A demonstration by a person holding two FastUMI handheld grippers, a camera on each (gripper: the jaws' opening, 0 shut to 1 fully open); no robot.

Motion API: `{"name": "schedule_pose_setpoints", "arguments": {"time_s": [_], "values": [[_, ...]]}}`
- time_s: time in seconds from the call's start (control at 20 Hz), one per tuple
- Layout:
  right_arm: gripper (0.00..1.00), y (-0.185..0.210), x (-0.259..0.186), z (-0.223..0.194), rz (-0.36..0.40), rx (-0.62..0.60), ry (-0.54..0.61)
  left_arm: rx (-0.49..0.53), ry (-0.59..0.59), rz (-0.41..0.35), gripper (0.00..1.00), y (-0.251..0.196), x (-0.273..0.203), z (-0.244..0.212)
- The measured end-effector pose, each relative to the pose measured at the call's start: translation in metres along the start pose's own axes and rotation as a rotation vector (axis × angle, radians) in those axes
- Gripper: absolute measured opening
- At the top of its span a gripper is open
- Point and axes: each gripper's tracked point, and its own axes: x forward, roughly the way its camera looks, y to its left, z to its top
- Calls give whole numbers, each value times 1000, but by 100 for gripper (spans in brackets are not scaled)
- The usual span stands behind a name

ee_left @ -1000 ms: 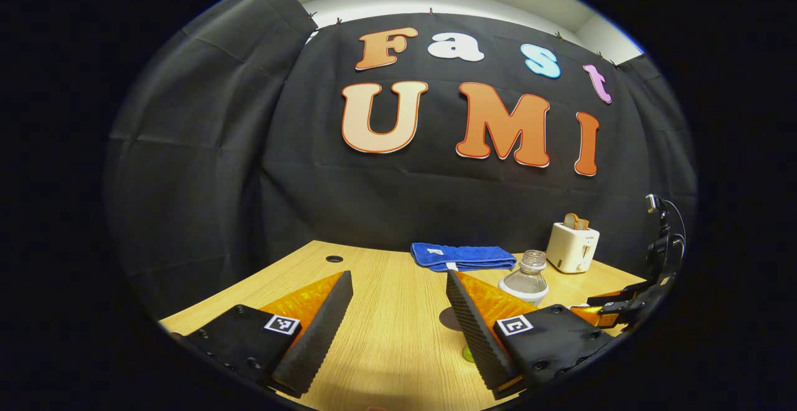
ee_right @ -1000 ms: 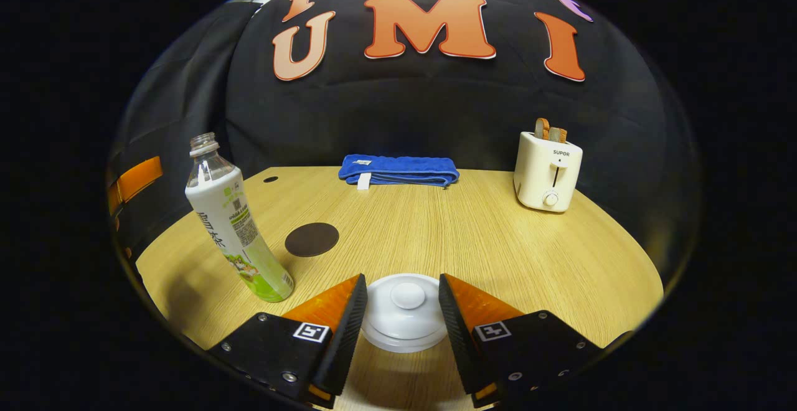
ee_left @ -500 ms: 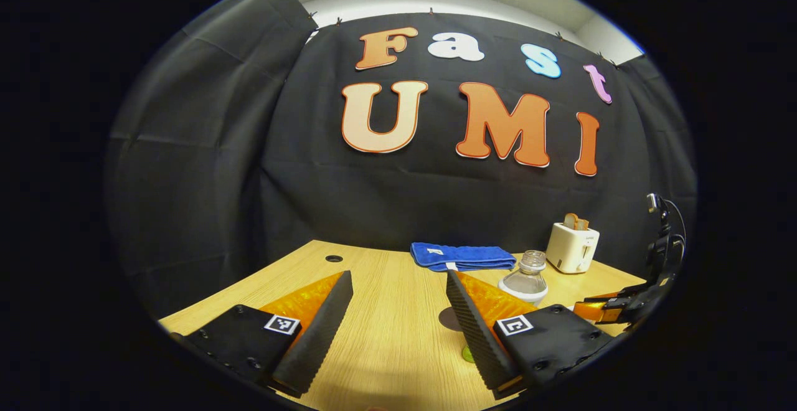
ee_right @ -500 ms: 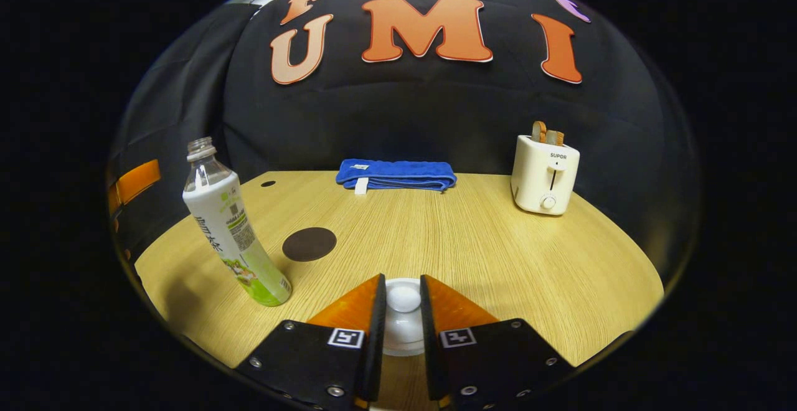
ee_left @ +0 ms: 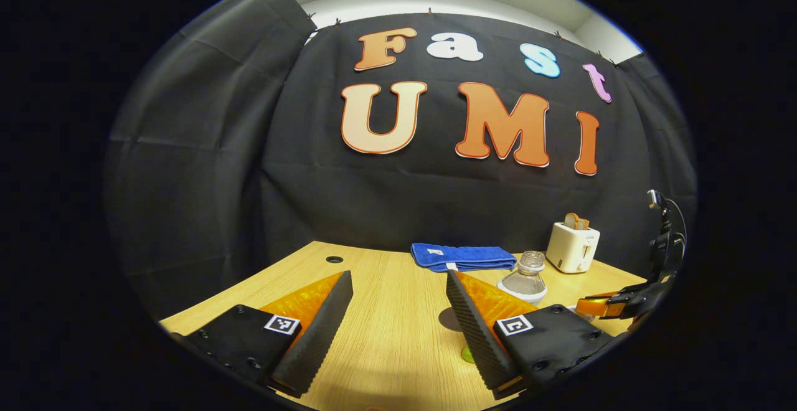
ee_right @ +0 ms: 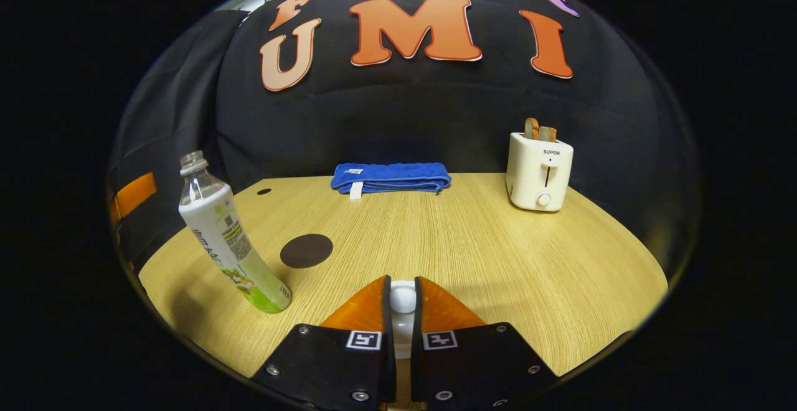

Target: Open the teacup lid with one hand, grasp the water bottle and pour water into the teacup with the other hand; after pouring, place the water bottle on the coaster and then close the teacup lid.

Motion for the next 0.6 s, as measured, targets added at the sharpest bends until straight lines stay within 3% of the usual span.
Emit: {"name": "schedule_pose_setpoints", "arguments": {"time_s": [0.6], "values": [[10,-36,-25,35,-45,2,-73,16,-25,-19,99,-15,-4,17]]}}
